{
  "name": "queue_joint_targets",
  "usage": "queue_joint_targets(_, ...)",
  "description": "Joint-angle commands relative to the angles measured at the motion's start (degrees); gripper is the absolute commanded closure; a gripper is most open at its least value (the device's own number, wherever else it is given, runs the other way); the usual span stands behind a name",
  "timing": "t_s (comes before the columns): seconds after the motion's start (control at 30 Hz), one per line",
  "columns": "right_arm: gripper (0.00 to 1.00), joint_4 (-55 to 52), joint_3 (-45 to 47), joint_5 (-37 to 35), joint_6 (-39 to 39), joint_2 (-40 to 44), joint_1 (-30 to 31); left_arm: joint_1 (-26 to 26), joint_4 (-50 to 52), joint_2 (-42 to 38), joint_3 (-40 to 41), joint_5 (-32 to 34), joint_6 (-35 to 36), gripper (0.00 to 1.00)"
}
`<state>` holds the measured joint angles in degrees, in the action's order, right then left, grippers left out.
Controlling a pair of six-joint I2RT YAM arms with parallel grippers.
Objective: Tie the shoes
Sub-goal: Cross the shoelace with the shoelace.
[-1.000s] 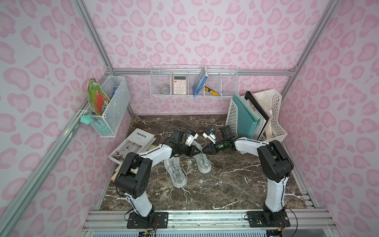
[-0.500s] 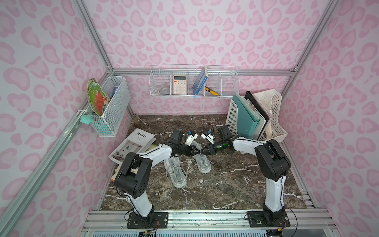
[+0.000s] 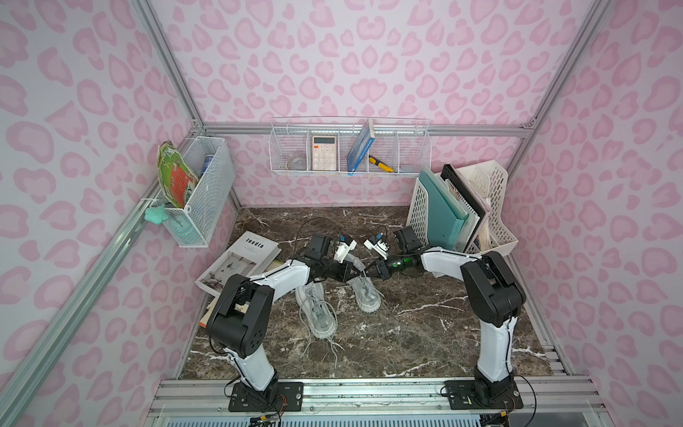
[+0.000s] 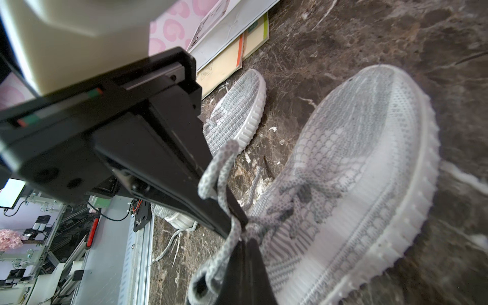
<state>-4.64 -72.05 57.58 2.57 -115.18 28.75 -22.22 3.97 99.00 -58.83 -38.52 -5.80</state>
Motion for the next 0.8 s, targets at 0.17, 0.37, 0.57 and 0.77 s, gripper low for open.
queue_joint_targets(0.17,1.0,0.62,-0.21,-2.1,-1.05,0.91,0.07,-0.07,-0.34,-0.48,-0.01,-2.34,0.66,0.93)
queue_joint_targets(0.37,1.0,0.27,-0.28,-2.38,-2.16,1.01,0.21,-0.09,-0.53,-0.43,0.03,-2.35,0.58,0.81)
queue_joint_targets(0.57,1.0,0.04,-0.2,-2.6,-2.92,1.01,0.75,0.07,-0.87,-0.55,-0.1,-2.0,0.17,0.72)
queue_joint_targets(0.77,1.0,-0.26,-0.11,-2.62,-3.23,1.14,0.85,0.5,-1.14,-0.48,-0.5,-1.99,-0.41,0.66)
